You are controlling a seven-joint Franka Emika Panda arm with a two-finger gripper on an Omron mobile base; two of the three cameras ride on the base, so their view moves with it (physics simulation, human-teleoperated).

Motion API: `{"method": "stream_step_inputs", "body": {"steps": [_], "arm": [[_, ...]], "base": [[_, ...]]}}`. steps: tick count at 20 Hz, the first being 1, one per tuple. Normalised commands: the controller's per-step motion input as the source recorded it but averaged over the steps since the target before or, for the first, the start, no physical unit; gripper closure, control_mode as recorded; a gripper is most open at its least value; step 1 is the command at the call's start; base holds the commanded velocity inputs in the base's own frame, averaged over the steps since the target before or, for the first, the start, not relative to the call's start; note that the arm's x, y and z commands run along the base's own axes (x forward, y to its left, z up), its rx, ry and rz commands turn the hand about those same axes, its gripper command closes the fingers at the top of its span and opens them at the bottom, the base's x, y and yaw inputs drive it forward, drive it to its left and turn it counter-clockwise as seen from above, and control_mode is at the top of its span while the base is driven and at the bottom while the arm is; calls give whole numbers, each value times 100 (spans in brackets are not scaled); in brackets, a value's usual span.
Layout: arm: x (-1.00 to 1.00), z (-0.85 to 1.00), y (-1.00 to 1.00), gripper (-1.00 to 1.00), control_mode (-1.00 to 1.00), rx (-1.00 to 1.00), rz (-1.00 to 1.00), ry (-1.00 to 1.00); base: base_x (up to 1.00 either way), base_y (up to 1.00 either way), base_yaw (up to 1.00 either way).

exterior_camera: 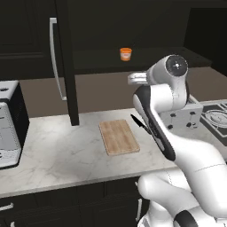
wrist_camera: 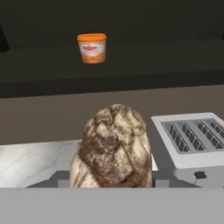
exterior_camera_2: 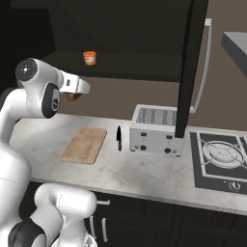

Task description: Pick the bread, place it on the cutting board, pick the jam, place it on the counter, and close the cabinet.

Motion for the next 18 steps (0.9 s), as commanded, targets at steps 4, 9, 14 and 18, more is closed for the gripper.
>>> {"method": "stream_step_inputs", "body": {"steps": [4,9,14,18], "arm": [[0,-22,14,100,-100,4,0,4],[0,-22,8,100,-100,4,0,6],[9,-23,1,100,-100,2,1,4],[15,-31,0,100,-100,0,3,4]], "base": [[0,0,0],[0,0,0],[0,0,0],[0,0,0]]}}
